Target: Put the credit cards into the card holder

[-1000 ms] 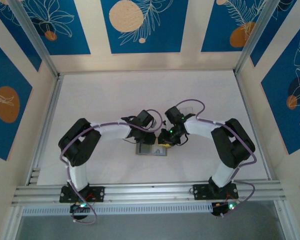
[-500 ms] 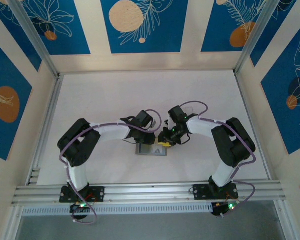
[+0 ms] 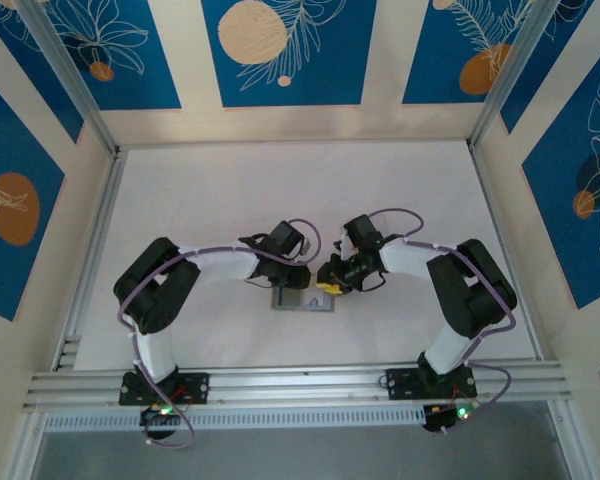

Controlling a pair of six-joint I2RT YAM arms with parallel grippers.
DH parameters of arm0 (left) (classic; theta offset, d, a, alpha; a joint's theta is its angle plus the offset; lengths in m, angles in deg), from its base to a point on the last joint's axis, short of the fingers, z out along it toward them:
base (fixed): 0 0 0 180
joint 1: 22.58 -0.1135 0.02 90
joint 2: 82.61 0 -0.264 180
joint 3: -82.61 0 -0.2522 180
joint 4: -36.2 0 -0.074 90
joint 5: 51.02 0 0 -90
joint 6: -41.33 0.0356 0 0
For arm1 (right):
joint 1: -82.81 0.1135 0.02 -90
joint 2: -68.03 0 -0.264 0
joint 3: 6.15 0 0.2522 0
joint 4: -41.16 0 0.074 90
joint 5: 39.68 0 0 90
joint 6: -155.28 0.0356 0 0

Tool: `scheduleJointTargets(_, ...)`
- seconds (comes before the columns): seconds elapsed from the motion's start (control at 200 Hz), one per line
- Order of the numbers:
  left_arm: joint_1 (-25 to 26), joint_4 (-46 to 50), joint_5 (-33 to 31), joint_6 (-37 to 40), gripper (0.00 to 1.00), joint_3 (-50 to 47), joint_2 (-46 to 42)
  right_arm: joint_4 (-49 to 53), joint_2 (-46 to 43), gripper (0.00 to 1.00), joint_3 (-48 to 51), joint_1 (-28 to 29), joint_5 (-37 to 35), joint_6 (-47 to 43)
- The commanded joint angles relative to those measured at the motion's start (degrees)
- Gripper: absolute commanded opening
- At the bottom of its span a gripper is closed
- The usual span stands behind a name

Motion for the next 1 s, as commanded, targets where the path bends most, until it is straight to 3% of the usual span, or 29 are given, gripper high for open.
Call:
scheduleJointTargets(0.0,0.99,4.05,-1.08,-0.40,0.19,-4.77,7.50,-7.93,-2.62,0.30,-0.79,0.90,5.24,0.75)
scheduleJointTargets(0.38,0.93,3.30,-0.97,-0.49,0.18,-5.69,8.44,-12.03,-0.56,0.31,-0.30,2.48,5.72,1.82)
scheduleJointTargets(0.515,0.95,2.42,-0.08,-0.68,0.18,-6.13,8.29,-7.13,0.69,0.31,-2.39,6.08,-1.31,-1.48)
scheduleJointTargets(0.685,0.92,0.85,1.90,-1.41,0.18,-6.51,8.74,-10.67,2.64,0.31,-1.25,8.53,-4.05,-1.93)
scheduleJointTargets(0.765,0.88,0.74,2.00,-1.56,0.19,-6.83,8.43,-4.75,3.01,0.30,-3.45,10.04,-11.11,-3.90)
scheduleJointTargets(0.995,0.38,0.95,1.26,-1.35,0.18,-7.93,8.24,7.02,2.82,0.31,-7.56,11.96,-21.36,-5.71)
